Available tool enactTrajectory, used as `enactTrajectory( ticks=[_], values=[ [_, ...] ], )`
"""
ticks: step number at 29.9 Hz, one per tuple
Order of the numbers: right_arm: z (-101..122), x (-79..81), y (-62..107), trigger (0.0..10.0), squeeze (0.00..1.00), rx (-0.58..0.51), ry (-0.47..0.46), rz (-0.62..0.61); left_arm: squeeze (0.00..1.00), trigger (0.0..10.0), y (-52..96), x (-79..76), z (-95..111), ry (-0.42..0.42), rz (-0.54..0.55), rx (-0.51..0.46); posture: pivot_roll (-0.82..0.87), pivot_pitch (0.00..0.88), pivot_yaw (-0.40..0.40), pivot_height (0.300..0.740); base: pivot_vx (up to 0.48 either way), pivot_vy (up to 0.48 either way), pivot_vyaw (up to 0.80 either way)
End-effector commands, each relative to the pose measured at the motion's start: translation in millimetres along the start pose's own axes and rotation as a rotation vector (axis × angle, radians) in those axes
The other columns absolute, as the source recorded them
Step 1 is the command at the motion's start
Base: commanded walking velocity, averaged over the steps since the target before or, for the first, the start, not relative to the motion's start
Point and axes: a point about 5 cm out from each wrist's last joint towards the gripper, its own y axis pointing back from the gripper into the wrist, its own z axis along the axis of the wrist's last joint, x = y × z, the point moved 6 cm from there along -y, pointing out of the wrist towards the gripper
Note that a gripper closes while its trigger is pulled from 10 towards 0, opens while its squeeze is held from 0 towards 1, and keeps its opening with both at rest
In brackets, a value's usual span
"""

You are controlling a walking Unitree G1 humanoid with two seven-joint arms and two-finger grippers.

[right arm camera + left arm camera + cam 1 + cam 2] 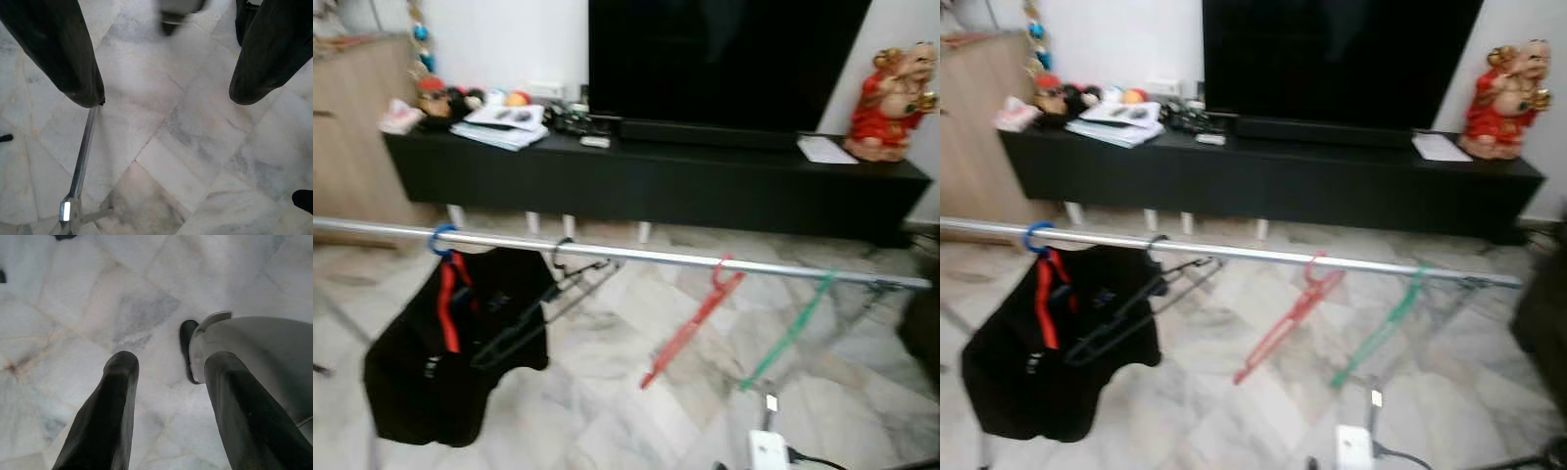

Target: Hang hanger

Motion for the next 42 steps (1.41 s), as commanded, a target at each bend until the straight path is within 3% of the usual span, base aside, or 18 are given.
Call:
enactTrajectory(
  ticks=[1,8,15,42],
  values=[
    [-2.2,-9.7,1.0,10.0,0.00,0.008,0.003,-0.022,0.00,10.0,0.3,-7.8,-4.1,-0.001,-0.011,0.005,0.05,0.000,-0.041,0.740,0.000,-0.255,0.00],
    [-1.6,-9.8,1.0,10.0,0.00,0.003,-0.002,-0.024,0.00,10.0,2.1,-17.7,-13.8,-0.003,-0.020,0.015,0.05,0.000,-0.041,0.740,0.000,-0.256,0.00],
    [-1.5,-10.5,1.0,10.0,0.00,0.005,0.007,-0.024,0.00,10.0,-2.5,-10.5,8.3,-0.003,-0.013,-0.007,0.05,0.000,-0.042,0.740,0.000,-0.253,0.00],
    [-1.2,-11.7,1.2,10.0,0.00,-0.002,-0.003,-0.035,0.00,10.0,-1.9,-10.6,5.8,-0.022,-0.021,-0.005,0.05,0.000,-0.040,0.740,0.000,-0.323,0.00]
  ],
)
